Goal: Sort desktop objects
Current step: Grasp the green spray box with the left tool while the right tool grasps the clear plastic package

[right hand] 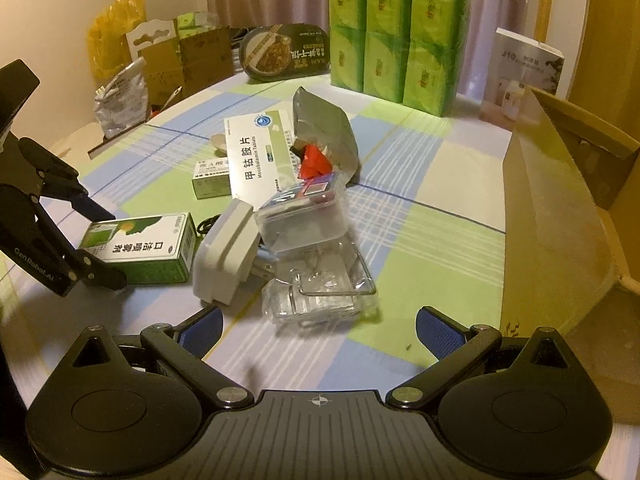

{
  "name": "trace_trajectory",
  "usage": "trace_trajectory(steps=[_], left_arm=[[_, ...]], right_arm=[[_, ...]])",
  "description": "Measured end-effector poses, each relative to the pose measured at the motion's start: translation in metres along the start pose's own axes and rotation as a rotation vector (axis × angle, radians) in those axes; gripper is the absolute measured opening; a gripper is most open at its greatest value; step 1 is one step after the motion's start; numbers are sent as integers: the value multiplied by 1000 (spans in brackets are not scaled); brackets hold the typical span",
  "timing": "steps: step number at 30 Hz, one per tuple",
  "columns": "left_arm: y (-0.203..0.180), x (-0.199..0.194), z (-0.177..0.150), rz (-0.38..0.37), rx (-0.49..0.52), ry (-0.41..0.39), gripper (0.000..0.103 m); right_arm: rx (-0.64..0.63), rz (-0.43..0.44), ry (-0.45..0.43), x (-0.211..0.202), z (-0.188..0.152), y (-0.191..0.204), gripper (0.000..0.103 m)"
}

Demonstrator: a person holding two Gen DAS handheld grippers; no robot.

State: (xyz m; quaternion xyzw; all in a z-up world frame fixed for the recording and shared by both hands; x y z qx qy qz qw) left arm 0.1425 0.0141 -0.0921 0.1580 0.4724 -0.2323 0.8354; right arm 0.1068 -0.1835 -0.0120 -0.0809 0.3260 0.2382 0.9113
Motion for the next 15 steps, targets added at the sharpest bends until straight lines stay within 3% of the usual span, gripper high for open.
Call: trace_trajectory(steps=[3,9,11,15], left_arm=[[0,0,-1,-26,-71,9,53],[-10,-3,5,-32,-150,-5,52],[-11,-4,8,-36,-176,-18,51],[-12,-3,9,-30,-218,-37,52]], right_arm=[[-3,3,4,5,0,-1,101],[-18,10,4,17,3,-1,100],[-20,15,9,22,4,-3,92],[-20,26,23,34,5,-11,88]])
Point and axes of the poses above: each gripper's, at about its wrist camera, not at the fingertips, and x roughly the way its jaws point, y to its left, z to its top, the point moved 2 cm from there along x, roughly the way its jaws point, and after that the axes turned 7 degrees about -y, right-handed, at the moved point
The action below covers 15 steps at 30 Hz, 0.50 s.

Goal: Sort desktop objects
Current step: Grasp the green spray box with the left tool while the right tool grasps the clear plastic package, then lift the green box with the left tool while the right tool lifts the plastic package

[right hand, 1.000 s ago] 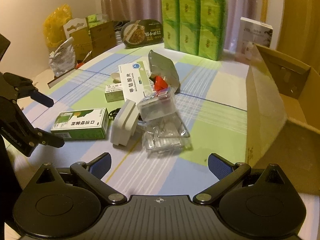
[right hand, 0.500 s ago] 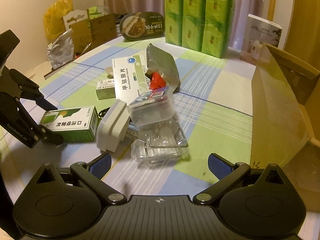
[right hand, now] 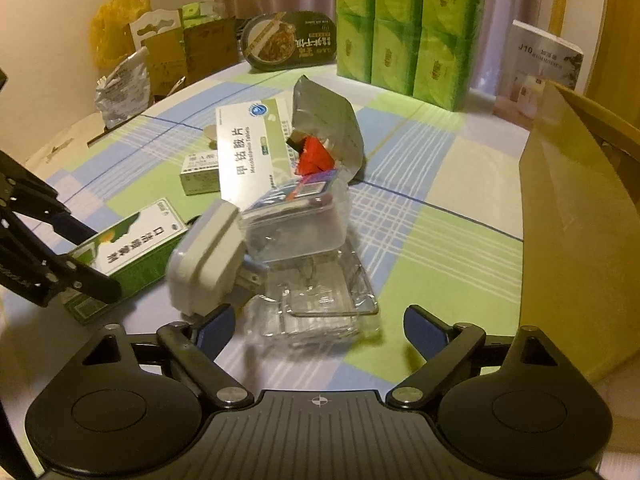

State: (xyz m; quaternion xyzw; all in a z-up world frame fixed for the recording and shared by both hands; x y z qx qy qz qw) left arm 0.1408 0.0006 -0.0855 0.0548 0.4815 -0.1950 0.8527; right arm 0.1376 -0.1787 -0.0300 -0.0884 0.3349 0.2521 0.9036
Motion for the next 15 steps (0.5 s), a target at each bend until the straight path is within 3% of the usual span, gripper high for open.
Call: trace_trajectory(steps=[4,9,15], left_arm=[[-1,0,-1,0,-15,-11,59],[-5,3,-4,16,-16,-9,63],[-10,5,-6,45,-19,-20,63]], right_arm=[[33,30,13,9,1,-10,84],[60,43,13,14,3,-14,58],[39,-24,23,-6,-3,-8,55]])
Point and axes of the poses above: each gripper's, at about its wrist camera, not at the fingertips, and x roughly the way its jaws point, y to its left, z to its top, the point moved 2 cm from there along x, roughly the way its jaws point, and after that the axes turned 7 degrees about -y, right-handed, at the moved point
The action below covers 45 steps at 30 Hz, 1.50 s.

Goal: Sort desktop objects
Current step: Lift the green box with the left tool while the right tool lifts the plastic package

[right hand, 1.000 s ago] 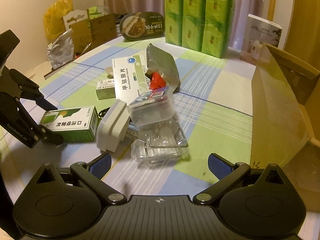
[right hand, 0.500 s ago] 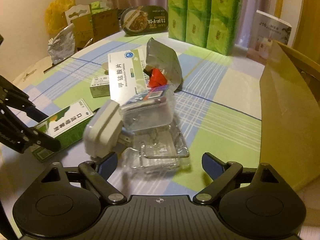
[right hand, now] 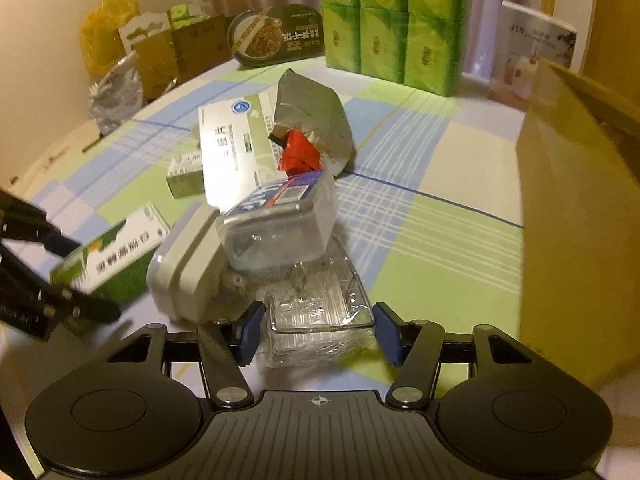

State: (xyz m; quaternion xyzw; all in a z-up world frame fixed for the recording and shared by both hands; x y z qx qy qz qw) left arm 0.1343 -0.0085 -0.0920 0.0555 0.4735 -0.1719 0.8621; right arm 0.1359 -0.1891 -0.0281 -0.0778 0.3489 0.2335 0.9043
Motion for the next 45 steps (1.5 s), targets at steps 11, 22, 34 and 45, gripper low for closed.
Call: trace_trajectory(steps=[11,22,34,45], left_arm=[[-21,-9,-15,3,-3,-10,53],[-26,-10,-12,60,-11,-36,61],[-32,-2,-11,78,23,-34,60],[-36,-4,-13,71,41,-35,51]], right_arm=[[76,-127,32,-60,-45,3,55],[32,-108,-2,-65,-49,10,73],[66,-66,24,-54,-55,1,67],[95,-81,24,-61,-55,-2,55]])
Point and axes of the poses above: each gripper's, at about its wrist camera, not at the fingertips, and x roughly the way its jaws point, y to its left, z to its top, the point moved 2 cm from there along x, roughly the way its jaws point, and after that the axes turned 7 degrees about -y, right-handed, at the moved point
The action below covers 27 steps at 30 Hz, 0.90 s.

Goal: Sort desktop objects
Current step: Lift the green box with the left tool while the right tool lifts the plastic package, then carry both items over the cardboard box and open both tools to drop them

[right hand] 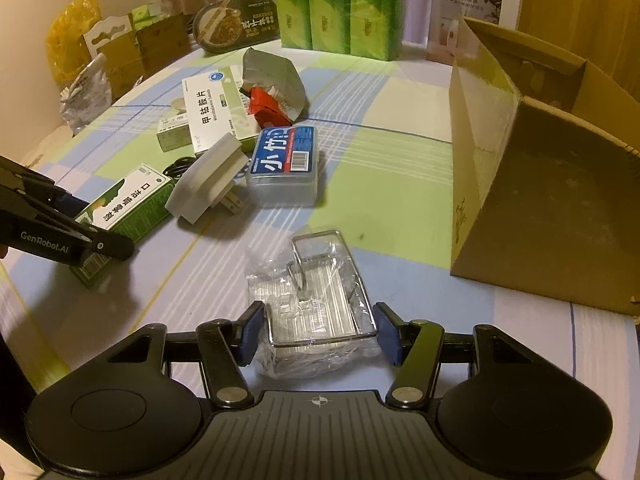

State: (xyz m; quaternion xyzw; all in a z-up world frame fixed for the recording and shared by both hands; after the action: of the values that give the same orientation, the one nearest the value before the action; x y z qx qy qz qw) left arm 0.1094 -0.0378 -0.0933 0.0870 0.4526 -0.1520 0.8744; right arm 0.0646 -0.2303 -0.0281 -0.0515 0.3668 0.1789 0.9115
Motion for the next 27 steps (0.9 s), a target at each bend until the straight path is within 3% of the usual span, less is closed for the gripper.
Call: trace_trajectory(steps=[16,27], left_arm=[[-14,-42,4,-42,-32,-70,51],[-45,-78,39,-77,1,-168,51]], right_arm=[[12,-34,-92,-42,10,9,55],[-4,-83,-210,-82,40,-1,55]])
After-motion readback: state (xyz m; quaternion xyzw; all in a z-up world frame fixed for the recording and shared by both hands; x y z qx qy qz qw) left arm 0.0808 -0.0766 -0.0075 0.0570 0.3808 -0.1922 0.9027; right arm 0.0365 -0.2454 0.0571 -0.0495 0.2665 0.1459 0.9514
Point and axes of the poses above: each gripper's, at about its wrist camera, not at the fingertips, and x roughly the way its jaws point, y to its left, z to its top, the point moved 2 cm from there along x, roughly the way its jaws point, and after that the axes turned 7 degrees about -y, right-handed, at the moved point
